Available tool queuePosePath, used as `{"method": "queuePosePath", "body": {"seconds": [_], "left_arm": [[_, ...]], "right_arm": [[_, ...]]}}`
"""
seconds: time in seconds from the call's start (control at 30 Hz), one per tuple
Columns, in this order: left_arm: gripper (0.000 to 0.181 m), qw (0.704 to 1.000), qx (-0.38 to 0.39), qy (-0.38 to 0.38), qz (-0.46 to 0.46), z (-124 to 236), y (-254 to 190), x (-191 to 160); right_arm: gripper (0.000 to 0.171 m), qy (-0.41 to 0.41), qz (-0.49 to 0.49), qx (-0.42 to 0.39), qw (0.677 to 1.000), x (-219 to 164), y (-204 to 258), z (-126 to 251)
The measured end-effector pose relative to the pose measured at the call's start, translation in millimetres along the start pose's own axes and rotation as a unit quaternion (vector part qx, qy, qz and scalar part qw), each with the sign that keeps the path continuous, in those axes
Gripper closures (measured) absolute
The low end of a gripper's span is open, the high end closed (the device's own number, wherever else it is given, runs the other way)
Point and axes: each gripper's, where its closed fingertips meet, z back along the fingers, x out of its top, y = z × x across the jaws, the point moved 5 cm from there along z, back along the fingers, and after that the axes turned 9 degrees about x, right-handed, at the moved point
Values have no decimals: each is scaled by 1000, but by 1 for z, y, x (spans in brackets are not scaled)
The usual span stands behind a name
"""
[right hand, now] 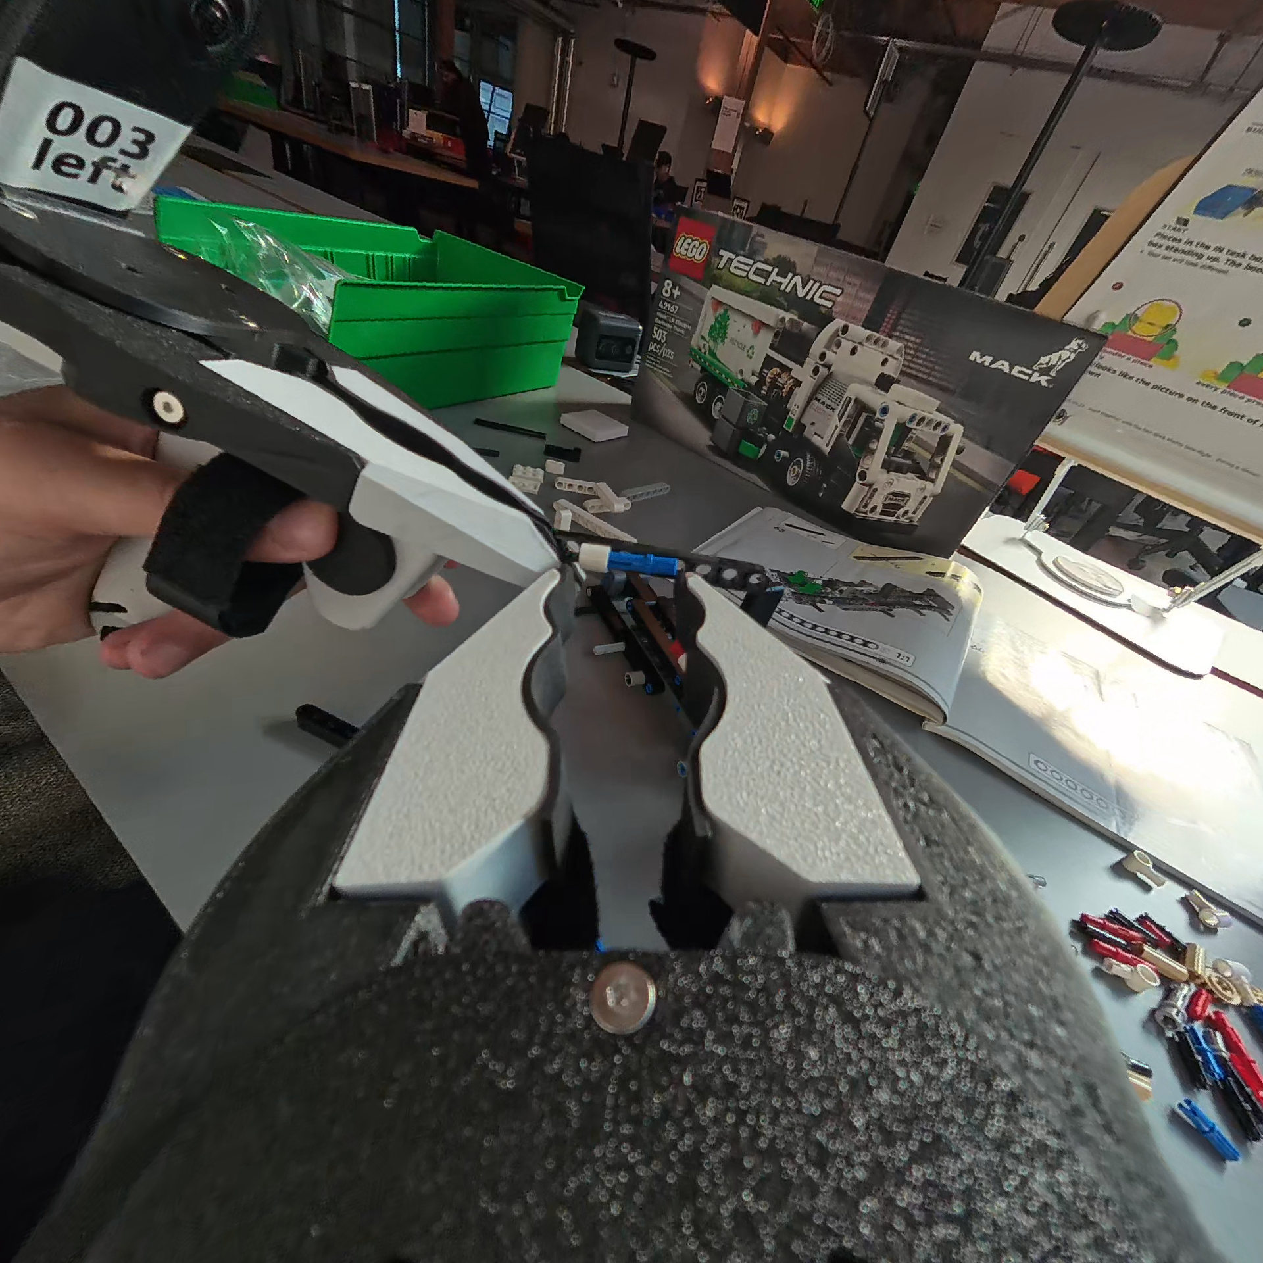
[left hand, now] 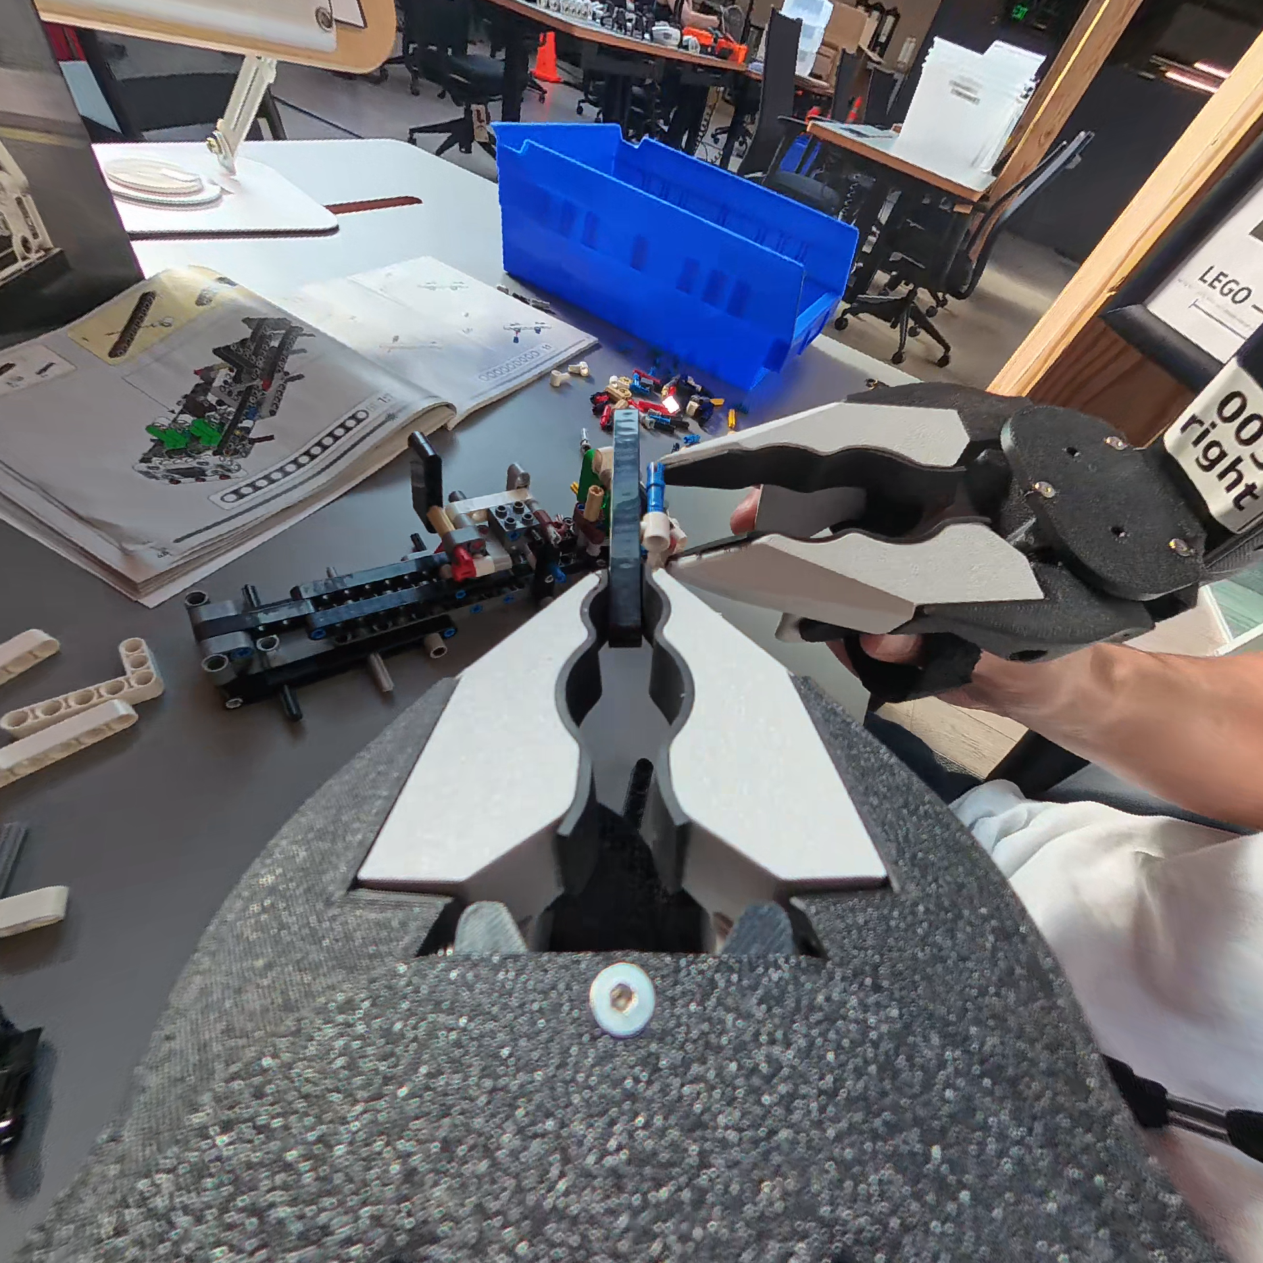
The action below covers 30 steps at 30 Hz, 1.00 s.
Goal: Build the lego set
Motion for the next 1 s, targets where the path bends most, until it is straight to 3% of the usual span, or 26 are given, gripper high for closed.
{"method": "queuePosePath", "body": {"seconds": [1.0], "left_arm": [[175, 992, 83, -23, -93, 5, -16, 8]], "right_arm": [[149, -44, -73, 42, 996, 6, -3, 5]]}}
